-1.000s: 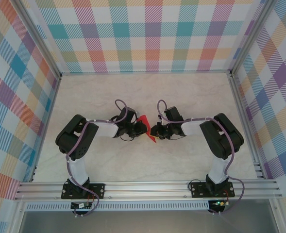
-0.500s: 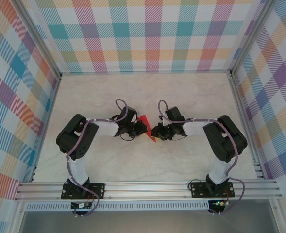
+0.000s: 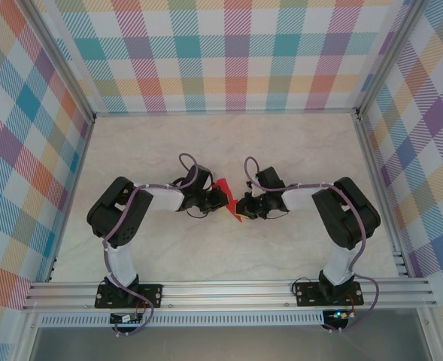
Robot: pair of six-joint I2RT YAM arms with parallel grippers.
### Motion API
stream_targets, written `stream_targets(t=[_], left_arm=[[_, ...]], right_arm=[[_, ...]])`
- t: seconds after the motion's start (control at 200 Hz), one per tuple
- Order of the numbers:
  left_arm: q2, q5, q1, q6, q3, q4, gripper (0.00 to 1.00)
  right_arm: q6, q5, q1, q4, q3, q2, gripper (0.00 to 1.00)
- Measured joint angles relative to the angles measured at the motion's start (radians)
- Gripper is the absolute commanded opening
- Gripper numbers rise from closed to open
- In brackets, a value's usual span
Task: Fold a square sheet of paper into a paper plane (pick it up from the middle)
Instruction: Fold the wing for the fifth time at the center of the table.
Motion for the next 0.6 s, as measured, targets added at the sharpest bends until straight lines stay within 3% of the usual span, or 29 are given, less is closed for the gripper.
stream_targets(t=[0.15, 0.335, 0.6], left_arm=[[0.0, 0.0, 0.0, 0.0, 0.002, -0.003, 0.12], [0.0, 0.0, 0.0, 0.0, 0.002, -0.003, 0.12], [0.0, 0.002, 0.0, 0.0, 0.002, -0.002, 0.13]], right_arm=[[0.002, 0.025, 0.0, -0.032, -0.007, -0.052, 0.23], [-0.023, 0.074, 0.001, -0.087, -0.006, -0.179, 0.23], [-0.046, 0.095, 0.036, -0.12, 0.037, -0.141, 0.19]])
